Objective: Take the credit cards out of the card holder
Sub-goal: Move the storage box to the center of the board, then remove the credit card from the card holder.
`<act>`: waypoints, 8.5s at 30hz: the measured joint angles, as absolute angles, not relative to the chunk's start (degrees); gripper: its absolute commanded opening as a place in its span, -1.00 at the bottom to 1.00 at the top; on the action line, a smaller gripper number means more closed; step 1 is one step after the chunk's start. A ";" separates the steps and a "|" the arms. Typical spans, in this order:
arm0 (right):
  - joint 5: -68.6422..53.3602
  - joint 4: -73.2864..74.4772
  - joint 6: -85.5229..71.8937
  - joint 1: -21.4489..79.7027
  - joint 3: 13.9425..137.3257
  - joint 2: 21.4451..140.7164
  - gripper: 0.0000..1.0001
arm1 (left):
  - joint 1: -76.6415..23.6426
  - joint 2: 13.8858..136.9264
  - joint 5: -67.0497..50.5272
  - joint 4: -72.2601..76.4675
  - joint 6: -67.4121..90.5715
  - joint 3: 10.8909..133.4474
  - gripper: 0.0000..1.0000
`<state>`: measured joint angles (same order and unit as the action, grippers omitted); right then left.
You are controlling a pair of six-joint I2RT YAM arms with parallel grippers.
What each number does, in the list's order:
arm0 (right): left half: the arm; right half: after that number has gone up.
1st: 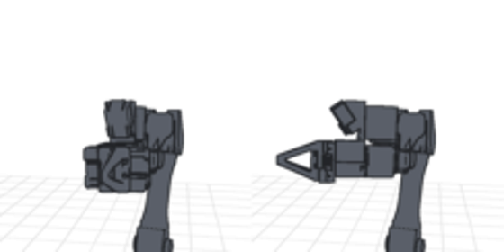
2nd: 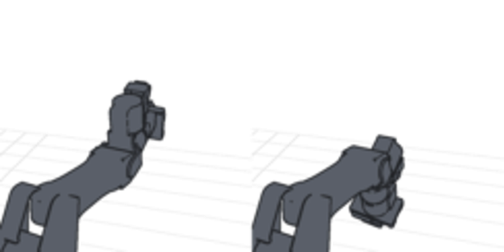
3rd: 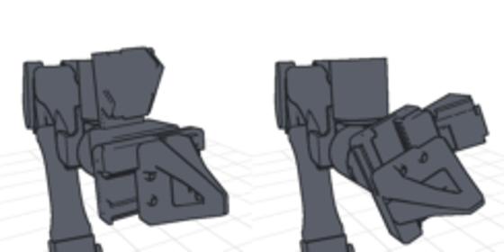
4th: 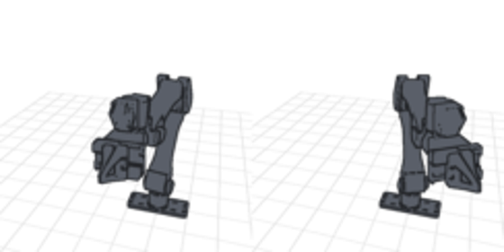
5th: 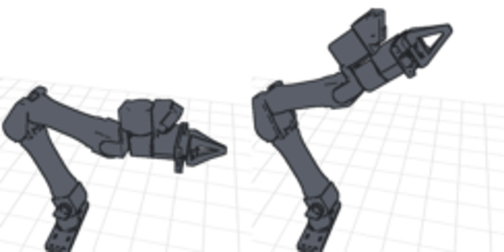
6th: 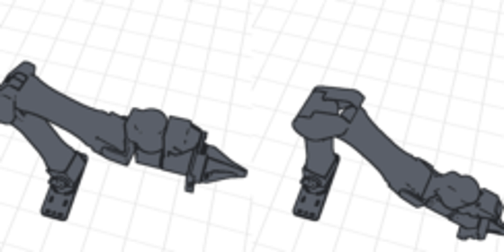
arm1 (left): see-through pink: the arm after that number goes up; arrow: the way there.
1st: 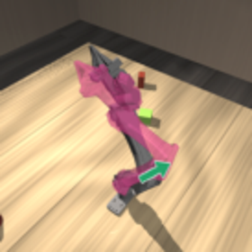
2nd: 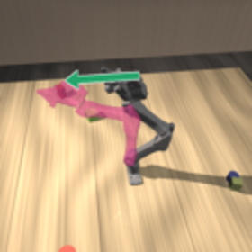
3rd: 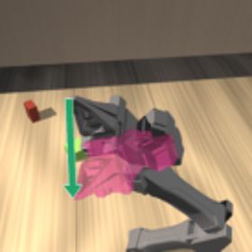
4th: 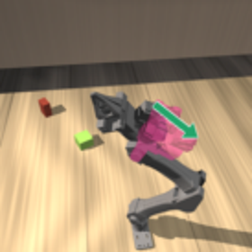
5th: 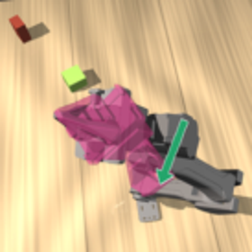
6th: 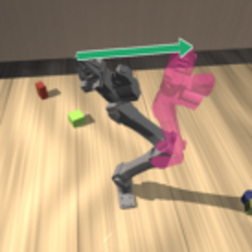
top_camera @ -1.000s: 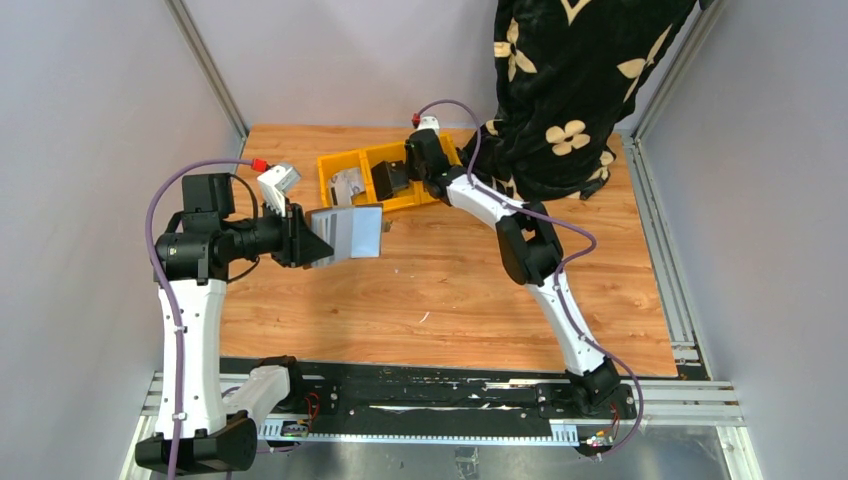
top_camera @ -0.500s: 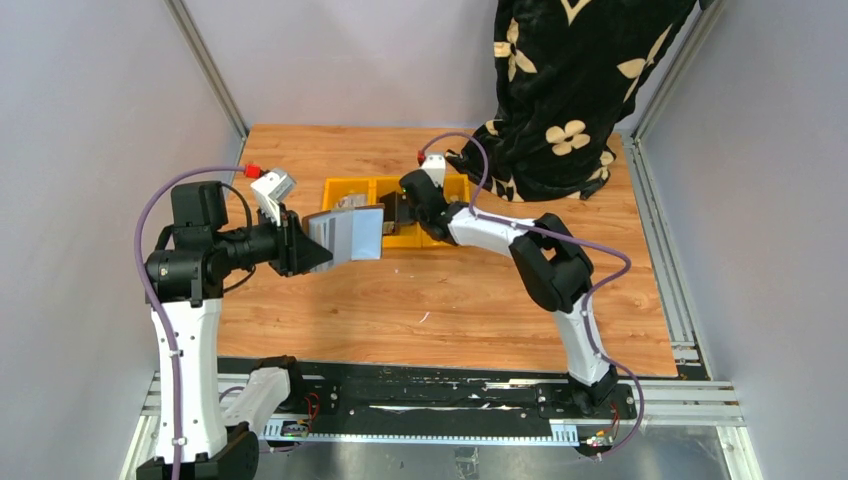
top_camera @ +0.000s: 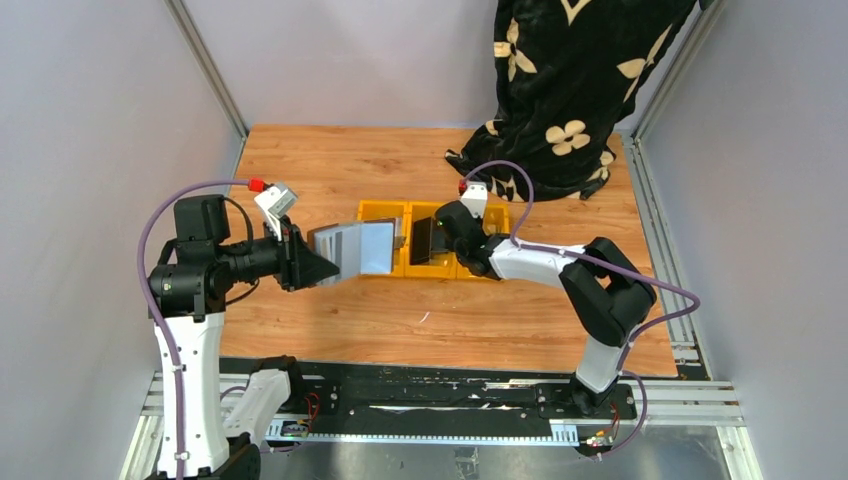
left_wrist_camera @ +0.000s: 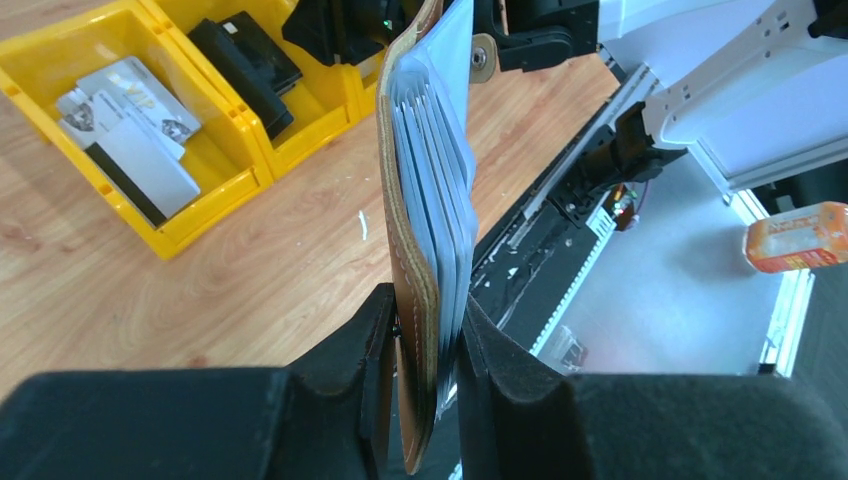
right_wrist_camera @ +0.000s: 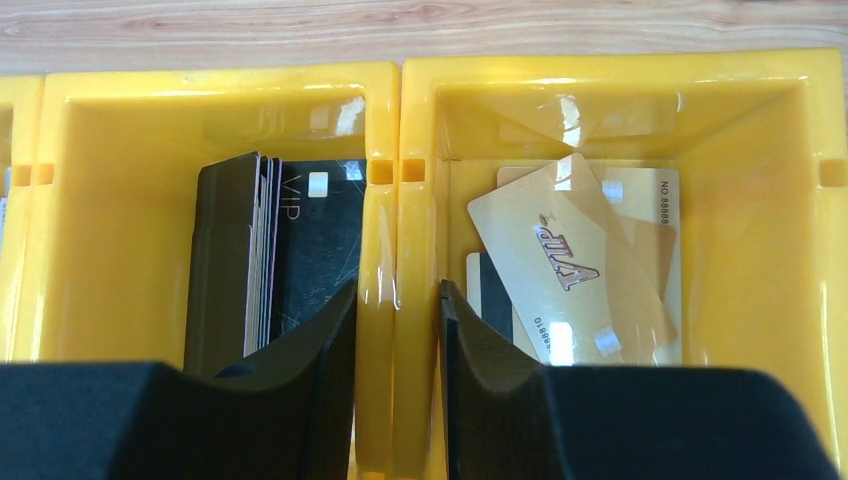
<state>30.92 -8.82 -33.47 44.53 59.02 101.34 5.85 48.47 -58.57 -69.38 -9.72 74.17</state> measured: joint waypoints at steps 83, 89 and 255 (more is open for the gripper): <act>-47.07 13.56 -7.22 51.09 85.67 80.71 -0.51 | 5.91 45.45 -74.81 -69.17 -11.29 68.14 -1.00; -49.80 12.01 -10.81 51.03 85.69 82.13 -0.88 | 5.91 45.43 -75.13 -69.21 -11.35 68.23 -0.43; -69.12 -14.15 -25.69 53.17 77.38 94.37 -1.00 | 4.99 48.58 -65.65 -77.17 -18.83 72.40 -0.94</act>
